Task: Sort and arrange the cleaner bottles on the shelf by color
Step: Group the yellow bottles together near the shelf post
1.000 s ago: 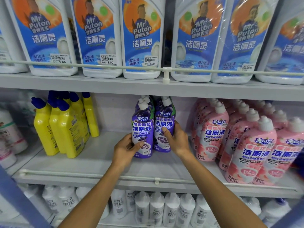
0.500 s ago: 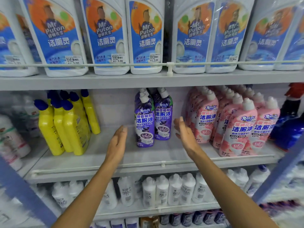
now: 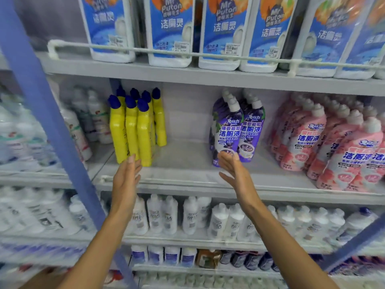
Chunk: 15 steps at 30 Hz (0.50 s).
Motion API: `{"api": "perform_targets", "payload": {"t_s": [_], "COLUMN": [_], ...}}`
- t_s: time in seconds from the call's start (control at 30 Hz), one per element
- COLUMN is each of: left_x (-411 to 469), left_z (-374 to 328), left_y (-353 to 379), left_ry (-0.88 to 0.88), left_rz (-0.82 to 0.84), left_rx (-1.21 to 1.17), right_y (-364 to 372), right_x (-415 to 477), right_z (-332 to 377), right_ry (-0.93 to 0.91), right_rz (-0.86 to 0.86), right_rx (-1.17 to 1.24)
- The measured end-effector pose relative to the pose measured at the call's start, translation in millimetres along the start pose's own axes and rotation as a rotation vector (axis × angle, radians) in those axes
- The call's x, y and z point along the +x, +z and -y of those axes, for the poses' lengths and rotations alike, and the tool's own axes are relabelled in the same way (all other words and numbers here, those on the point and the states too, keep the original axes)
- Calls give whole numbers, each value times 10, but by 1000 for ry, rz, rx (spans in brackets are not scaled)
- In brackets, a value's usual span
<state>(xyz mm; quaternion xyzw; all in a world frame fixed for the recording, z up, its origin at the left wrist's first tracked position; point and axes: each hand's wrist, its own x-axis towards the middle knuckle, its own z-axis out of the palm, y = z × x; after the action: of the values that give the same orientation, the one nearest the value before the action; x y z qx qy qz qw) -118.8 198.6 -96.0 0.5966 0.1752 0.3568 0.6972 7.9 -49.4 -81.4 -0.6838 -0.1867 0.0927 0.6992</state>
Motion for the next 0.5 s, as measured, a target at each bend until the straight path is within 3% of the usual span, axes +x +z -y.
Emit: {"api": "perform_targets", "payload": {"t_s": [0.23, 0.5], "left_x": [501, 1347], "left_z": [-97, -217], "left_y": [-465, -483], "left_ry": [72, 126], "left_rz": [-139, -158], "left_rx": [143, 246], "right_y": [893, 1806], "right_x": [656, 1509], "right_z": [89, 250], "right_ry": [-44, -161], "right_rz": [113, 196], "right_rx": [43, 43]}}
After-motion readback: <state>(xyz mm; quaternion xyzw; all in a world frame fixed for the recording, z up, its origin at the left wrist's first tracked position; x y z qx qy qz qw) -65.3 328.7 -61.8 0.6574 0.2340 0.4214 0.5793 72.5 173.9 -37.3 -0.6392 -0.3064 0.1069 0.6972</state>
